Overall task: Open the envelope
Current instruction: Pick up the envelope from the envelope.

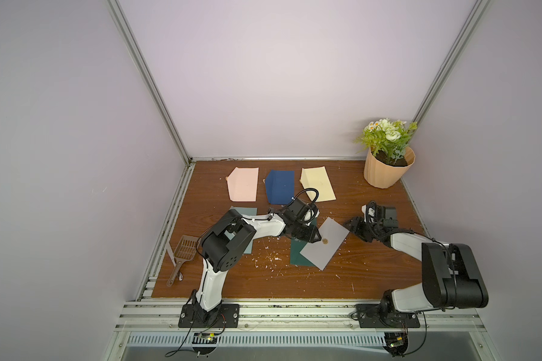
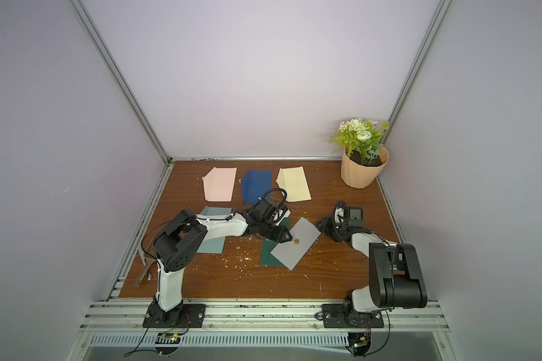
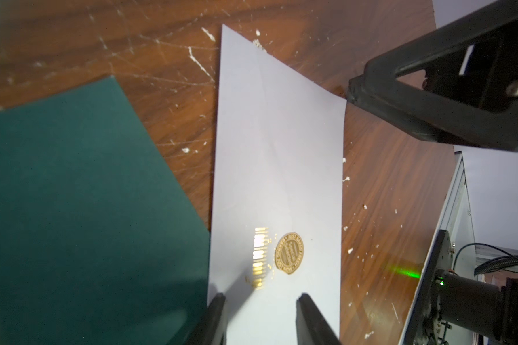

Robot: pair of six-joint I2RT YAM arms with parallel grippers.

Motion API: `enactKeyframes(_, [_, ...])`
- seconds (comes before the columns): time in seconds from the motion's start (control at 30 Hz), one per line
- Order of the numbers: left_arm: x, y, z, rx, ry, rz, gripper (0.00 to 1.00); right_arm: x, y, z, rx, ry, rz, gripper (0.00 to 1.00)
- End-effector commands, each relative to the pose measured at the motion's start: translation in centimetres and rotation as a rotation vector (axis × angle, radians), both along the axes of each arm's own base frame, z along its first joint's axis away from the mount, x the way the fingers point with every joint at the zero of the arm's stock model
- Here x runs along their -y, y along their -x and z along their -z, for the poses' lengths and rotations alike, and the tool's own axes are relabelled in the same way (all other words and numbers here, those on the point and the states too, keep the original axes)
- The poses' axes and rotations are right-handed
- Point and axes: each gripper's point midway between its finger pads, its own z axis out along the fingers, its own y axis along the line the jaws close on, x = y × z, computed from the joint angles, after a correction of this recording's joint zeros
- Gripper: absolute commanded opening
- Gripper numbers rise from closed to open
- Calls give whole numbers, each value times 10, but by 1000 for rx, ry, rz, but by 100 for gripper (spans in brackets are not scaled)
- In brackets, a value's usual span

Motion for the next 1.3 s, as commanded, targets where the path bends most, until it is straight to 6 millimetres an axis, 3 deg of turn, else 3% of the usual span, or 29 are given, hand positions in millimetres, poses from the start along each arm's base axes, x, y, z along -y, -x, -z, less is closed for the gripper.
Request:
enactKeyframes(0.0, [-71,27,89,-158,-336,-72,42,-5,9,9,-38,-42,-11,56])
enactKeyframes(0.37, [-71,28,91,-164,-335,-66,42,-18,12,11,-24,-130,-50,57])
enactKeyframes(0.7, [-70,28,92,-168,-336,-60,42,-52,8,-45,182,-425,-163,57])
enactKeyframes(0.8, [-70,28,92,-169,-335,-58,42,-57,9,-50,196,-486,-179,57])
enactKeyframes(1.03, [-70,28,93,-170,-336,-57,42,-56,11,-36,157,-471,-160,57])
enactKeyframes(1.27, [-70,27,93,-171,-337,-58,42,-55,14,-29,132,-420,-157,43])
